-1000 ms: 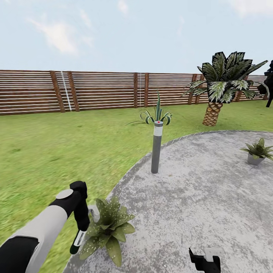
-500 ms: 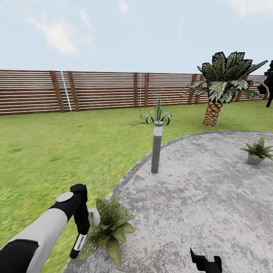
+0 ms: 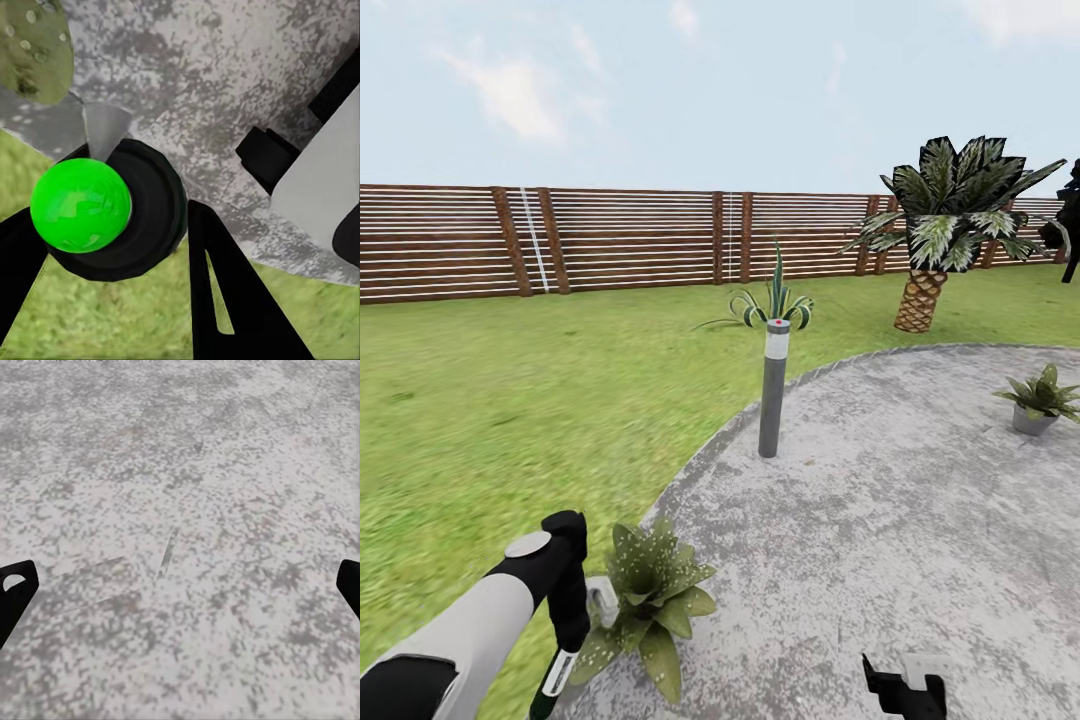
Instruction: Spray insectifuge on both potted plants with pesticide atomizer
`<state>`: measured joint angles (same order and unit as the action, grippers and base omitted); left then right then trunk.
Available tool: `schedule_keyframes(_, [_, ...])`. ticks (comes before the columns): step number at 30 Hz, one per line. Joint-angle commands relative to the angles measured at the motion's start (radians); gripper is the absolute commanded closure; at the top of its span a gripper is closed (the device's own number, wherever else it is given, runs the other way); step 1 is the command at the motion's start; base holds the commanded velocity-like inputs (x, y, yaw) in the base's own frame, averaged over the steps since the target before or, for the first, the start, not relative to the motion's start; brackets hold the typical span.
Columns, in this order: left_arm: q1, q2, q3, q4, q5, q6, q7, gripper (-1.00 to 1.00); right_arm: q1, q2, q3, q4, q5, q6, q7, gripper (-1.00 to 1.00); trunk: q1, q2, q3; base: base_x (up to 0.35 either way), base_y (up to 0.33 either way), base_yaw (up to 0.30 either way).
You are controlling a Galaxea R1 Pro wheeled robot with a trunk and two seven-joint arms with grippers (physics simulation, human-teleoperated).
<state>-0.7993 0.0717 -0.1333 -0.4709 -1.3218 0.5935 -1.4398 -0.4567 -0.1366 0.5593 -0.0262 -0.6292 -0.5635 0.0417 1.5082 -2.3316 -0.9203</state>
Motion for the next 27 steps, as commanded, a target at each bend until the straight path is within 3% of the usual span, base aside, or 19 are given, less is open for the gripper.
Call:
schedule_keyframes(1, [0.001,0.000,0.000,-0.001,0.005,0.012,0.009,1.00,0.000,0.000,0.006,0.000,-0.010,-0.003,0.005,-1.00,0.000,0.000,-0.001,0.000,0.000,0.000])
schedule_keyframes(6, [0.002,0.000,0.003,-0.004,0.030,0.014,0.031,1.00,0.000,0.002,0.007,0.001,-0.009,-0.003,0.006,-1.00,0.000,0.000,-0.001,-0.211,0.000,-0.032])
schedule_keyframes(9, [0.002,-0.001,0.003,0.004,0.034,0.014,0.070,1.00,0.000,0.002,0.007,0.001,-0.009,-0.003,0.006,-1.00,0.000,0.000,-0.001,-0.333,0.000,-0.259])
schedule_keyframes(16, [0.002,-0.005,0.004,0.005,0.036,0.014,0.076,1.00,0.000,0.002,0.007,0.002,-0.009,-0.003,0.006,-1.00,0.000,0.000,-0.001,-0.330,0.000,-0.298])
schedule_keyframes(23, [0.013,0.001,0.005,0.014,0.036,0.015,0.080,1.00,0.000,0.003,0.007,0.002,-0.009,-0.003,0.006,-1.00,0.000,0.000,-0.001,-0.050,0.000,-0.181])
schedule_keyframes(27, [0.028,0.001,0.054,0.021,0.060,0.017,0.149,1.00,0.000,0.003,0.007,0.002,-0.008,-0.003,0.006,-1.00,0.000,0.000,-0.001,-0.001,0.000,-0.008])
